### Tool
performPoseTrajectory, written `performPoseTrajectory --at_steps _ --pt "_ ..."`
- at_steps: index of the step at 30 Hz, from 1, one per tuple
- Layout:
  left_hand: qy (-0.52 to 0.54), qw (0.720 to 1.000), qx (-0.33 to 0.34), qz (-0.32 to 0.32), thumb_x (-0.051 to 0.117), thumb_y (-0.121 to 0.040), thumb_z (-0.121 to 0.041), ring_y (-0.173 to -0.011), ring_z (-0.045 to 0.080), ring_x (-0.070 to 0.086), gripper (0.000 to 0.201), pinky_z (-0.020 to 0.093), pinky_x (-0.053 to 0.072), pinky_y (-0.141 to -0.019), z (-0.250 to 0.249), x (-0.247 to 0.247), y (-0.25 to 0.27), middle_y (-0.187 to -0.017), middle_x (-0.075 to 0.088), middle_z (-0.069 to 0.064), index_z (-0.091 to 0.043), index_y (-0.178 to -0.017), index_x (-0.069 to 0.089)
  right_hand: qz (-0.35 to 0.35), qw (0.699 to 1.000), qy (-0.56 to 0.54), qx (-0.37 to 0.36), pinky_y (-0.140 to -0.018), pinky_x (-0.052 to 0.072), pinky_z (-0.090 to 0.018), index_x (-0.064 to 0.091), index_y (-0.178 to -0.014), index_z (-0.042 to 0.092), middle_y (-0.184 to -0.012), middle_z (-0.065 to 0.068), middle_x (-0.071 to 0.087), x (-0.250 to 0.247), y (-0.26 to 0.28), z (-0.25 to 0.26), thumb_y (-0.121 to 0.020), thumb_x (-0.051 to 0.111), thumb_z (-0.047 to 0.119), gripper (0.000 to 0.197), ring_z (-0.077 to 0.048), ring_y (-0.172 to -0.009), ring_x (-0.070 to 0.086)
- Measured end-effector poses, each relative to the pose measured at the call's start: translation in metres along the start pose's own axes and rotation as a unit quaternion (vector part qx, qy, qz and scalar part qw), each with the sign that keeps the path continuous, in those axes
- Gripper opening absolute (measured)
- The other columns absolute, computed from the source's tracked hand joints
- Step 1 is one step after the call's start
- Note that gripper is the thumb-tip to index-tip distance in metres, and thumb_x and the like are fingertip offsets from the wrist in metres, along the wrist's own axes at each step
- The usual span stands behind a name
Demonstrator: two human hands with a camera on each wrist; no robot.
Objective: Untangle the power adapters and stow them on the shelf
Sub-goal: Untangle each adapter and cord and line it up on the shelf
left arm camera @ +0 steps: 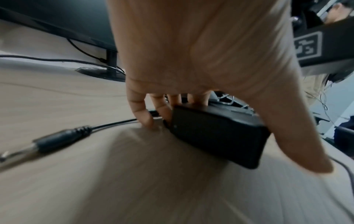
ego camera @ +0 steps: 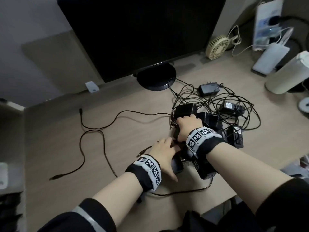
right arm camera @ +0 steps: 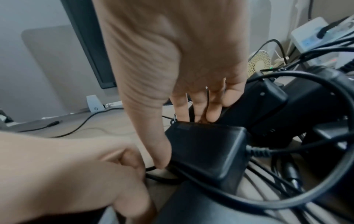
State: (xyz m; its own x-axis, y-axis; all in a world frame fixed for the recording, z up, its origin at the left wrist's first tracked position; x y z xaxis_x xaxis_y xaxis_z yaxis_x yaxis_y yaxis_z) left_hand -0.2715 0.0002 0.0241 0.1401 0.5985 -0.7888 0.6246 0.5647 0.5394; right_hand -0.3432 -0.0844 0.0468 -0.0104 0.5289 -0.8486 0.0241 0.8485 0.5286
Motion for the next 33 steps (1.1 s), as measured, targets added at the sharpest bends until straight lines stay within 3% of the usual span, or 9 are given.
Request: performPoseTrajectory --at_steps 4,8,14,16,19,23,27,30,33 --pt "0.007 1.0 -0.012 -0.02 0.081 -0.048 -0.044 -0.111 0.027 0.039 0.095 0.04 0.045 -0.094 0.008 0.004 0.0 -0.124 0.036 0.006 -0.023 -0.13 0.038 -0.023 0.999 -0.023 0.008 -0.093 0.04 -0.038 0.051 -0.121 0.016 -0.125 -0.01 0.05 -0.001 -0.001 0.0 -0.075 0.066 0.027 0.05 -0.031 -0.121 0.043" --pt "0.135 0.986 -0.061 -0.075 0.079 -0.053 -0.038 -0.109 0.025 0.044 0.076 0.034 0.043 -0.094 0.045 -0.018 0.009 -0.119 0.042 0.003 -0.021 -0.12 0.047 -0.053 0.993 -0.106 0.009 -0.086 0.046 -0.038 0.052 -0.118 0.01 -0.122 -0.014 0.048 -0.009 0.001 -0.001 -0.077 0.064 0.02 0.044 -0.037 -0.113 0.052" --pt "0.292 0.918 -0.102 -0.247 0.061 -0.038 -0.055 -0.103 0.015 0.047 0.084 0.024 0.041 -0.09 0.101 -0.078 0.047 -0.111 0.044 -0.002 -0.02 -0.113 0.053 -0.166 0.96 -0.224 0.024 -0.081 0.046 -0.036 0.053 -0.114 0.005 -0.123 -0.015 0.047 -0.061 0.011 0.004 -0.079 0.066 0.02 0.041 -0.038 -0.104 0.057" --pt "0.303 0.9 -0.1 -0.298 0.063 -0.041 -0.053 -0.1 0.01 0.044 0.08 0.017 0.036 -0.086 0.11 -0.1 0.065 -0.11 0.045 -0.001 -0.017 -0.112 0.052 -0.211 0.947 -0.241 -0.001 -0.084 0.046 -0.036 0.054 -0.117 0.008 -0.121 -0.013 0.055 -0.088 0.018 0.02 -0.079 0.066 0.02 0.042 -0.035 -0.107 0.057" --pt "0.332 0.864 -0.106 -0.363 0.074 -0.051 -0.036 -0.103 0.012 0.048 0.069 0.027 0.045 -0.091 0.123 -0.125 0.091 -0.112 0.044 -0.005 -0.02 -0.114 0.049 -0.242 0.918 -0.306 -0.071 -0.088 0.048 -0.033 0.056 -0.119 0.014 -0.114 -0.005 0.065 -0.121 0.029 0.052 -0.073 0.072 0.024 0.049 -0.024 -0.106 0.06" --pt "0.404 0.799 -0.106 -0.432 0.079 -0.052 -0.026 -0.108 0.014 0.054 0.066 0.036 0.054 -0.089 0.139 -0.148 0.135 -0.118 0.047 -0.004 -0.03 -0.111 0.047 -0.161 0.834 -0.52 -0.09 -0.078 0.048 -0.022 0.062 -0.109 0.018 -0.099 0.005 0.065 -0.13 0.029 0.079 -0.066 0.081 0.033 0.049 -0.01 -0.091 0.062" --pt "0.409 0.775 -0.112 -0.468 0.079 -0.051 -0.03 -0.111 0.014 0.057 0.071 0.036 0.054 -0.09 0.148 -0.159 0.181 -0.121 0.052 -0.004 -0.033 -0.114 0.044 0.016 0.727 -0.679 -0.102 -0.071 0.056 -0.033 0.066 -0.092 0.008 -0.084 -0.009 0.068 -0.112 0.029 0.125 -0.074 0.079 0.02 0.025 -0.022 -0.077 0.067" --pt "0.401 0.774 -0.113 -0.478 0.081 -0.053 -0.03 -0.113 0.01 0.055 0.073 0.037 0.052 -0.094 0.149 -0.16 0.21 -0.12 0.054 -0.009 -0.031 -0.116 0.045 0.036 0.712 -0.69 -0.125 -0.067 0.055 -0.033 0.064 -0.093 0.011 -0.09 -0.012 0.066 -0.113 0.037 0.156 -0.081 0.073 0.017 0.016 -0.024 -0.08 0.066" --pt "0.452 0.726 -0.121 -0.504 0.077 -0.053 -0.034 -0.11 0.012 0.058 0.068 0.032 0.054 -0.089 0.16 -0.153 0.246 -0.117 0.056 -0.008 -0.03 -0.113 0.047 0.048 0.69 -0.701 -0.172 -0.076 0.055 -0.042 0.063 -0.095 0.015 -0.096 -0.012 0.064 -0.12 0.053 0.19 -0.085 0.068 0.016 0.011 -0.027 -0.09 0.064"
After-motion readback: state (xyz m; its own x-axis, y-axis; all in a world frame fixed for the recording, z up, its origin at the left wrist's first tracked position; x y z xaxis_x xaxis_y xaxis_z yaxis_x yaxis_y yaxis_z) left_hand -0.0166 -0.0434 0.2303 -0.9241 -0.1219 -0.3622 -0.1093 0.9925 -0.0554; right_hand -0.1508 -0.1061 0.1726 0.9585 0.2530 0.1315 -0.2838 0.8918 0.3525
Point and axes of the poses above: each hand's wrist, its own y-axis away from the middle knuckle, its own x-axis out of the palm, z = x × y, the point moved 10 cm from there along -y, towards the middle knuckle
